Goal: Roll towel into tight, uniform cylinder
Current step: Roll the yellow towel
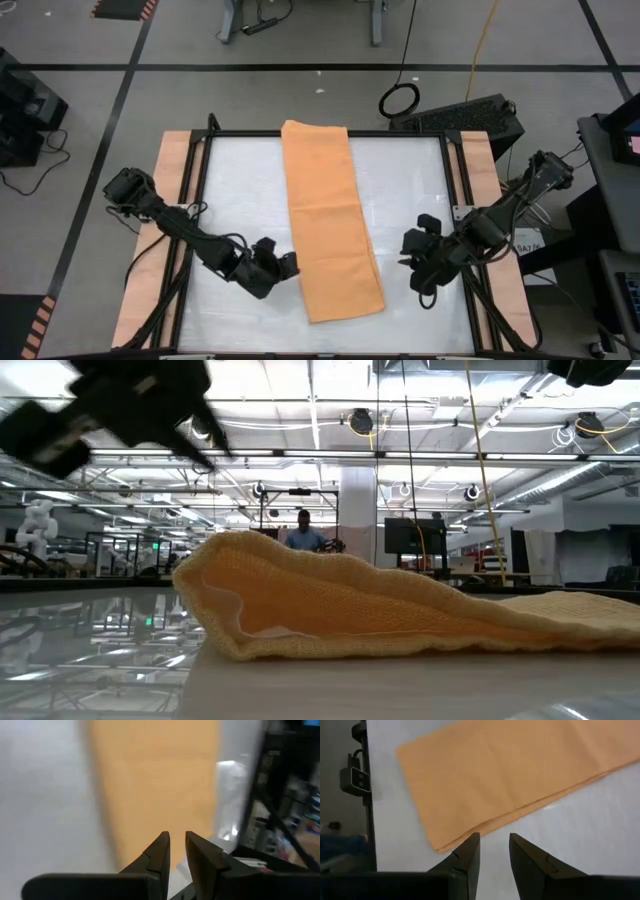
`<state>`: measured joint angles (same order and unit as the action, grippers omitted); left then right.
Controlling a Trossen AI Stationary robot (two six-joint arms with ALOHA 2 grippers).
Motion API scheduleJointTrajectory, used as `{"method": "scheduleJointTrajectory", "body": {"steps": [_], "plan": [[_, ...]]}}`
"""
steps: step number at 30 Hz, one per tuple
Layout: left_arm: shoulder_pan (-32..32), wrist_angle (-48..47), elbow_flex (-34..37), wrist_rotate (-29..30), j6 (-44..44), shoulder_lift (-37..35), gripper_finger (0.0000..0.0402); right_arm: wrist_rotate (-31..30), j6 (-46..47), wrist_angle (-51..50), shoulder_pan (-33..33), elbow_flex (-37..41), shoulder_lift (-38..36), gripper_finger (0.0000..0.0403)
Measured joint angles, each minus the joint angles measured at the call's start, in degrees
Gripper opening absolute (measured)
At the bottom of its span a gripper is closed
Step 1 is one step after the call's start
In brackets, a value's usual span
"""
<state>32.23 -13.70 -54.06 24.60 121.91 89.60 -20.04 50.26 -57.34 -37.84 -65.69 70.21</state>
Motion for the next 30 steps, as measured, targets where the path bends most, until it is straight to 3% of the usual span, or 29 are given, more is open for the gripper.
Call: {"method": "scheduleJointTrajectory", "body": {"steps": [2, 6, 18, 25, 30], "plan": [[0.37, -2.27, 0.0, -3.15, 4.21, 0.02, 0.0067, 1.18, 0.0, 0.0, 0.93, 0.0, -0.13, 0.0096], [1.04, -2.22, 0.0, -4.06, 5.29, 0.02, 0.0085, 3.57, -2.24, -0.02, 2.12, 0.0, -0.15, 0.0096], [2.0, 2.91, 0.0, -4.7, 0.57, 4.52, 0.0219, 5.59, -9.4, -0.74, 5.54, 0.0, -0.15, 0.0095], [1.62, 9.95, 0.0, -3.61, -0.34, 7.25, 0.023, 8.9, -7.79, -2.4, 9.73, 0.62, -0.15, 0.0095], [-0.47, 22.91, 0.02, -1.27, -9.47, 6.91, 0.023, 14.83, -5.1, 1.01, 12.66, 4.87, -0.17, 0.0095]]}}
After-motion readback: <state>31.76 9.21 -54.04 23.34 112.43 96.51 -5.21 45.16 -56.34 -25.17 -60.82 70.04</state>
